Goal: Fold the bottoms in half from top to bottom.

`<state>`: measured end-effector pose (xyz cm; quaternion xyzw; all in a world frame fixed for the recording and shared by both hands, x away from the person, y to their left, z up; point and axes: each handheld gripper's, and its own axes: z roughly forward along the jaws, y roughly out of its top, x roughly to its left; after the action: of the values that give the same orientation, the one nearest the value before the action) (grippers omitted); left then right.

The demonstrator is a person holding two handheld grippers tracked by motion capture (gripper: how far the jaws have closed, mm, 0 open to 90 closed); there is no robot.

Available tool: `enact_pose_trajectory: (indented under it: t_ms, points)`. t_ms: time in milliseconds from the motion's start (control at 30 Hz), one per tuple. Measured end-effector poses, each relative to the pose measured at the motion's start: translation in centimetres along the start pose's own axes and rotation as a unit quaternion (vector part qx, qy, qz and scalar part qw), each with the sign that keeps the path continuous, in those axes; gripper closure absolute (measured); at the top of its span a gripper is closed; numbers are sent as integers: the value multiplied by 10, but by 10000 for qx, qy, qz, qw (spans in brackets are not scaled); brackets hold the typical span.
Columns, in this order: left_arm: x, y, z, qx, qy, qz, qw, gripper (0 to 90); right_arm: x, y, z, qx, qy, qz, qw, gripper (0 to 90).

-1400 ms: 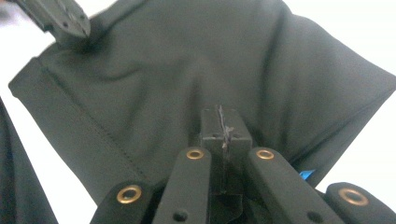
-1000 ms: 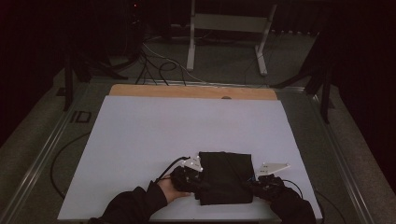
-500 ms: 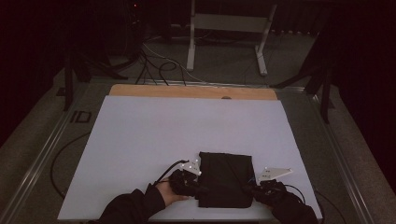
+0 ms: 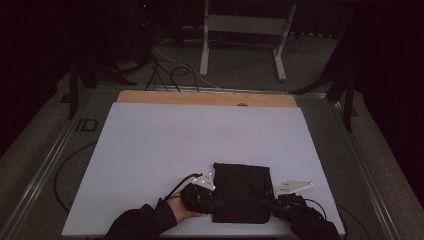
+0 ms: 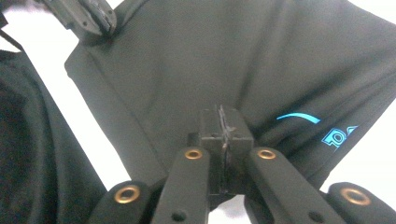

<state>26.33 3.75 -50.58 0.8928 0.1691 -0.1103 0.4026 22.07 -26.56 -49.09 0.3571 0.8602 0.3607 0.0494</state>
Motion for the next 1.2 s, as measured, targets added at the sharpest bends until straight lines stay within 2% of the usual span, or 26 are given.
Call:
enact_pose_trajectory:
  t_ms: [133,200,233,267,300,400,433,467,667,700,733,800,833,900,1000,1100,1200]
  points:
    - [-3,4,-3,-94,35,67,9999,599,1,2,-1,-88,28,17,10000,807]
    - [-3,6,-6,-170,99,58,9998,572,1,3,-2,-93,42,0,9999,783]
    - [-3,7,-7,-209,105,27,9997,533,1,5,-2,-141,38,-10,9999,714]
    - [-3,8,-9,-250,126,13,9996,533,1,5,-2,-141,38,-10,9999,714]
    - [-3,9,-10,-266,127,4,9996,486,1,8,-3,-210,56,-21,9998,639]
    - [-3,11,-11,-229,168,29,9996,403,1,11,-4,-276,57,-3,9996,520]
    - [-3,11,-11,-235,195,37,9995,403,1,11,-4,-276,57,-3,9996,520]
    - [-4,11,-10,-245,186,35,9995,345,0,12,-5,-326,60,37,9994,474]
    - [-5,17,-11,-291,237,95,9993,181,-3,19,-8,-469,41,149,9988,318]
    - [-5,17,-11,-291,237,95,9993,171,-3,19,-8,-469,41,149,9988,318]
    - [-5,18,-12,-297,198,90,9993,161,-4,22,-8,-517,52,217,9984,271]
    - [-5,20,-13,-332,186,96,9992,154,-5,23,-8,-525,59,184,9984,250]
    - [-4,20,-14,-354,131,114,9992,109,-5,25,-8,-590,112,240,9979,190]
    - [-4,21,-16,-407,31,97,9991,79,-5,27,-9,-617,181,176,9978,172]
    - [-4,22,-18,-409,98,138,9990,77,-4,28,-9,-626,161,209,9977,165]
    - [-3,25,-22,-489,183,108,9986,69,-3,30,-12,-720,35,61,9974,141]
    - [-3,26,-24,-521,257,97,9983,18,-2,33,-14,-731,51,62,9973,130]
